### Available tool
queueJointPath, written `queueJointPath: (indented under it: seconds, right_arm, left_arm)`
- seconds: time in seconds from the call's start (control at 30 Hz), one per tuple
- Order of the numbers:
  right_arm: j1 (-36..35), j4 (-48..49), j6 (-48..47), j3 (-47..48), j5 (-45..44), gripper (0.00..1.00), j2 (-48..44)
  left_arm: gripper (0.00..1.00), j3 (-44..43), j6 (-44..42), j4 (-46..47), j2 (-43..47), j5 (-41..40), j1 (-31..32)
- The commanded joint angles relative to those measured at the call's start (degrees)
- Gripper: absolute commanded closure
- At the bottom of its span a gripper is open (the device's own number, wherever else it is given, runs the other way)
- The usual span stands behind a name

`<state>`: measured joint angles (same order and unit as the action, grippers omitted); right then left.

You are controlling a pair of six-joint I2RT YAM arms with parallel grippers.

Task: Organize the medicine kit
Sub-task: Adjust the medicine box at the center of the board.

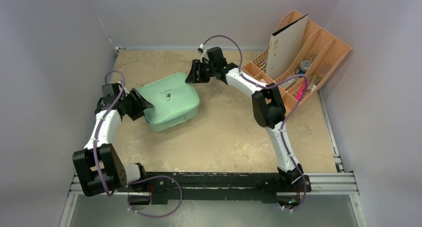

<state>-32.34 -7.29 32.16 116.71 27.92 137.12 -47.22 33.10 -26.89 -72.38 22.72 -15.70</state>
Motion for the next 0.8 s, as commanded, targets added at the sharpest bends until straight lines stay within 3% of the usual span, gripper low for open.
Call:
queueJointPath:
  seconds: [0.0, 0.17, 0.37, 0.53, 0.77]
  right_arm:
    - [0.28, 0.43, -2.51, -2.66, -3.91, 0.42, -9.12]
    - [1.12, -2.78, -2.11, -7.46, -5.35, 0.29, -17.74]
    - [1.09, -4.14, -1.51, -16.97, -6.92, 0.27, -27.21]
    - [1.14, -1.40, -0.90, -25.55, -8.51, 0.27, -33.87]
    - [1.05, -2.37, 1.36, -41.06, -10.55, 0.30, -43.33]
  left_arm:
    - [0.48, 2.74, 2.75, 1.29, 0.84, 4.70, 0.32]
    - [0.49, 5.81, 5.38, 1.72, 5.36, 6.67, 0.52]
    - [0.57, 11.51, 11.26, 7.67, 8.44, 9.91, 2.60]
    - [0.83, 11.64, 13.35, 8.89, 8.04, 6.05, 8.88]
    - [0.84, 13.63, 23.13, 11.06, 13.27, -0.12, 20.56]
